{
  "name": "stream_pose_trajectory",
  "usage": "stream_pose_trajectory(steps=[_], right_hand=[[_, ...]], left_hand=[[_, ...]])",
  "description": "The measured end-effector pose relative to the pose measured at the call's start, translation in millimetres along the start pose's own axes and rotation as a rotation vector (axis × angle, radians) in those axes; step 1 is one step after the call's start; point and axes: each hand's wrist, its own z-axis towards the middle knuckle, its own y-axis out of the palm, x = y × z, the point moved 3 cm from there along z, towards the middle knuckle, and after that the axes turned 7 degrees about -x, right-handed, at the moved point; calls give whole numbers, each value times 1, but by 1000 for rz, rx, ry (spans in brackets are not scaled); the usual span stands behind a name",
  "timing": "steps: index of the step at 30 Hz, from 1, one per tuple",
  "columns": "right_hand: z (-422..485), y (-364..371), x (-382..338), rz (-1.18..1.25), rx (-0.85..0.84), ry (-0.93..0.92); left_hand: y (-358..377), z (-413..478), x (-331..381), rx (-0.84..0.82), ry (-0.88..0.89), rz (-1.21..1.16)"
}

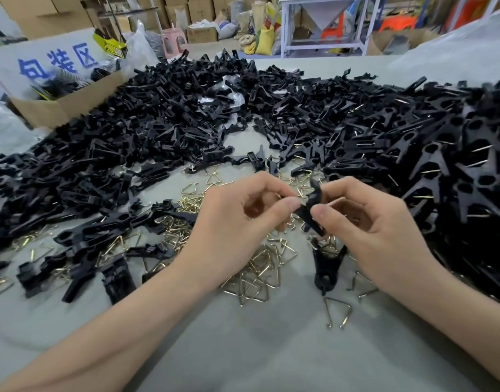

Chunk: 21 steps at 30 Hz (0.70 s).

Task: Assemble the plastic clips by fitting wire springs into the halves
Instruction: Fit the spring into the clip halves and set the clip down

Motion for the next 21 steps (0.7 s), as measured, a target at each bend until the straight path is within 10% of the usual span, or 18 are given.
stream_pose_trajectory(steps=[9,21], right_hand=[[1,7,-7,337,19,55],[3,7,-4,455,38,149]], left_hand=[[16,-2,-4,-104,-324,-570],[12,0,-8,-36,-370,-583]])
